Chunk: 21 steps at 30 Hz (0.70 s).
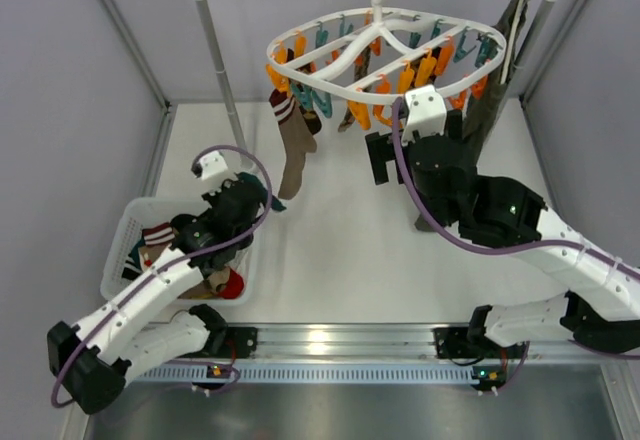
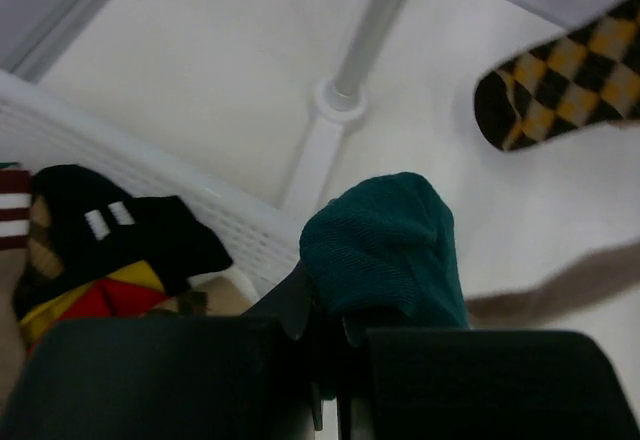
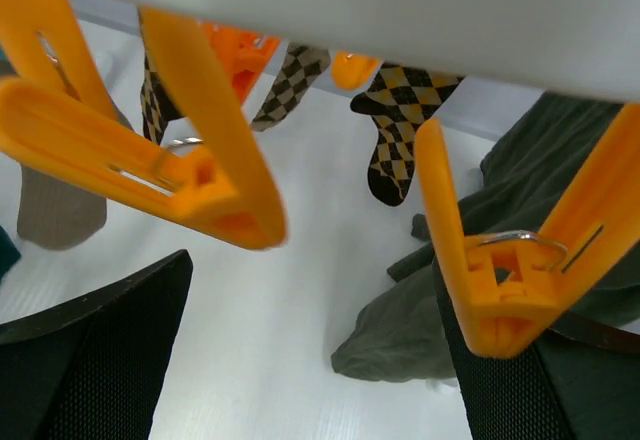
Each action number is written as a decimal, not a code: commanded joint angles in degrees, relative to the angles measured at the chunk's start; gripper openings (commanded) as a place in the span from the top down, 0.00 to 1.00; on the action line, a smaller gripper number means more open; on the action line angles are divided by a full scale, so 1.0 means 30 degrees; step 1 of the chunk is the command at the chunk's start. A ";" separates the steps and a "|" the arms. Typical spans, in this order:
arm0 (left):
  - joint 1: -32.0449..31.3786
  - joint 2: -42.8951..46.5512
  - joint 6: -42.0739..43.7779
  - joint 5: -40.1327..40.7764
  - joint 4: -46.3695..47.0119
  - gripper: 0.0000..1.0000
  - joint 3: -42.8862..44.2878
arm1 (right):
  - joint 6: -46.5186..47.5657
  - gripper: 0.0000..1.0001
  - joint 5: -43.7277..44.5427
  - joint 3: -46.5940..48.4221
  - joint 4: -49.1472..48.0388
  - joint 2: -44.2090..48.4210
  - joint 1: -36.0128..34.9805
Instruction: Remove the socks clipped to the hanger
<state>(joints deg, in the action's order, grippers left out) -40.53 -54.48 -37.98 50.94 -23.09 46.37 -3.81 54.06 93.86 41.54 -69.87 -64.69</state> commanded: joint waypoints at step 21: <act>1.4332 0.3335 -0.4977 -0.0250 -0.3641 0.42 -0.1978 | -0.0779 0.01 -0.3285 -0.3690 -0.1836 0.5738 0.0029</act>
<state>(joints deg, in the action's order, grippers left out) 1.67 -45.54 -49.76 49.95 -33.98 41.50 -5.61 45.12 82.74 39.53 -54.96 -64.71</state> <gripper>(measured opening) 0.426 0.993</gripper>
